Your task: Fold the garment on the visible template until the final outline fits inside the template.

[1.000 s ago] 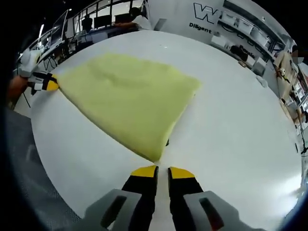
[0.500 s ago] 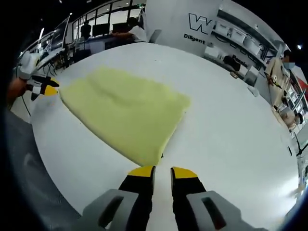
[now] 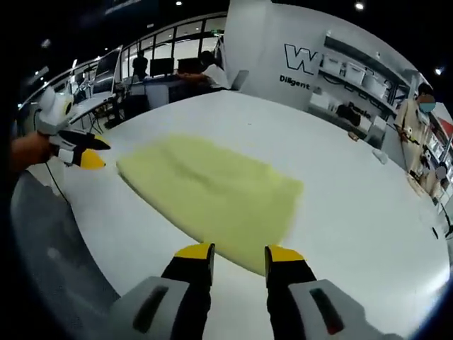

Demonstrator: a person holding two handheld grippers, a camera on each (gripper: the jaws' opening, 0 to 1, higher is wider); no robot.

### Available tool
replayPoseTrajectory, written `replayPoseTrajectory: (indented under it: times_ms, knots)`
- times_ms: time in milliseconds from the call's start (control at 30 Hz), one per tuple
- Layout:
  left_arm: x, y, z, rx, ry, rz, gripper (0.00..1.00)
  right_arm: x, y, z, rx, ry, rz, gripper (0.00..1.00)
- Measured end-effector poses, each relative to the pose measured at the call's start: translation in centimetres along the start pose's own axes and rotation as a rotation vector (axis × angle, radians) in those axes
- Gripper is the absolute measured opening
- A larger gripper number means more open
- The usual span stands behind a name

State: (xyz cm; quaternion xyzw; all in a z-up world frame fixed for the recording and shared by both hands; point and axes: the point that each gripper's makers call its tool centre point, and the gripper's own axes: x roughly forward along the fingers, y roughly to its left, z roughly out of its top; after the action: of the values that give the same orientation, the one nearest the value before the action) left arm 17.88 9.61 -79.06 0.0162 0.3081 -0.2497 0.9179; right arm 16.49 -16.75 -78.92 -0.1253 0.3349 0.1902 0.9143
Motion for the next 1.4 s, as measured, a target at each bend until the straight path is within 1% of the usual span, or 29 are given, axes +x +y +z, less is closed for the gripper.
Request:
replayPoseTrajectory:
  times_ms: [100,167,233,267,300,333,433,500,533,600,667,700,733,800,867,967,1000,1033,1100,1200,1400]
  knots:
    - [-0.3,-1.3,0.4,-0.01,-0.022,-0.02,0.52,-0.2,1.3,-0.2,0.024,-0.001,0.012,0.46]
    - [-0.8,-2.3,0.6,-0.014,-0.039,-0.034,0.53,-0.5,2.0,-0.3,0.021,-0.002,0.016,0.5]
    - [-1.2,-2.6,0.7,-0.016,-0.048,-0.035,0.55,-1.0,2.5,-0.2,0.019,-0.016,0.021,0.53]
    - [-1.4,-2.9,0.8,-0.02,-0.057,-0.034,0.58,-1.1,2.6,-0.1,0.022,-0.021,0.021,0.55]
    - [-1.7,-3.2,1.1,-0.03,-0.082,-0.037,0.6,-1.4,2.9,0.2,0.035,-0.038,0.019,0.59]
    - [-2.0,-3.4,1.2,-0.036,-0.094,-0.033,0.63,-1.7,3.1,0.3,0.039,-0.046,0.018,0.62]
    - [-2.6,-4.1,1.1,-0.041,-0.103,-0.034,0.71,-2.5,3.6,0.8,0.057,-0.082,0.014,0.7]
    - [-2.9,-4.6,1.1,-0.046,-0.12,-0.039,0.78,-2.8,3.8,1.4,0.068,-0.117,0.007,0.76]
    - [-3.0,-4.9,1.2,-0.048,-0.128,-0.039,0.81,-3.0,4.0,1.4,0.075,-0.12,0.008,0.78]
    - [-3.4,-5.6,1.4,-0.055,-0.17,-0.043,0.9,-3.4,4.3,1.8,0.088,-0.148,0.005,0.84]
    - [-3.7,-6.0,1.5,-0.064,-0.192,-0.044,0.97,-3.7,4.4,1.9,0.093,-0.161,0.0,0.88]
    - [-3.8,-6.3,1.5,-0.064,-0.201,-0.048,0.99,-3.8,4.4,2.0,0.097,-0.166,-0.001,0.91]
    - [-3.9,-6.5,1.5,-0.065,-0.199,-0.057,0.99,-3.8,4.4,2.1,0.112,-0.184,-0.005,0.94]
    - [-4.2,-6.7,2.5,-0.045,-0.237,-0.064,0.99,-3.9,4.6,2.0,0.129,-0.195,-0.003,0.99]
    - [-4.2,-6.6,2.6,-0.044,-0.235,-0.05,0.99,-4.0,4.6,2.0,0.114,-0.185,-0.015,0.99]
    - [-4.0,-6.4,2.1,-0.058,-0.228,-0.043,0.99,-3.9,4.9,1.8,0.131,-0.176,-0.01,0.99]
    - [-3.9,-6.2,1.7,-0.06,-0.201,-0.032,0.99,-3.9,4.9,1.8,0.118,-0.177,-0.017,0.99]
    - [-3.9,-6.0,1.7,-0.058,-0.201,-0.021,0.99,-3.7,4.8,1.7,0.106,-0.172,-0.026,0.99]
    - [-3.8,-5.9,2.0,-0.037,-0.222,-0.011,0.99,-3.4,4.8,1.3,0.1,-0.154,-0.028,0.99]
    - [-3.5,-5.9,1.7,-0.031,-0.207,-0.007,0.99,-3.7,4.6,1.6,0.093,-0.172,-0.04,0.99]
    - [-3.2,-5.6,1.6,-0.037,-0.207,0.006,0.99,-3.5,4.5,1.4,0.086,-0.162,-0.048,0.99]
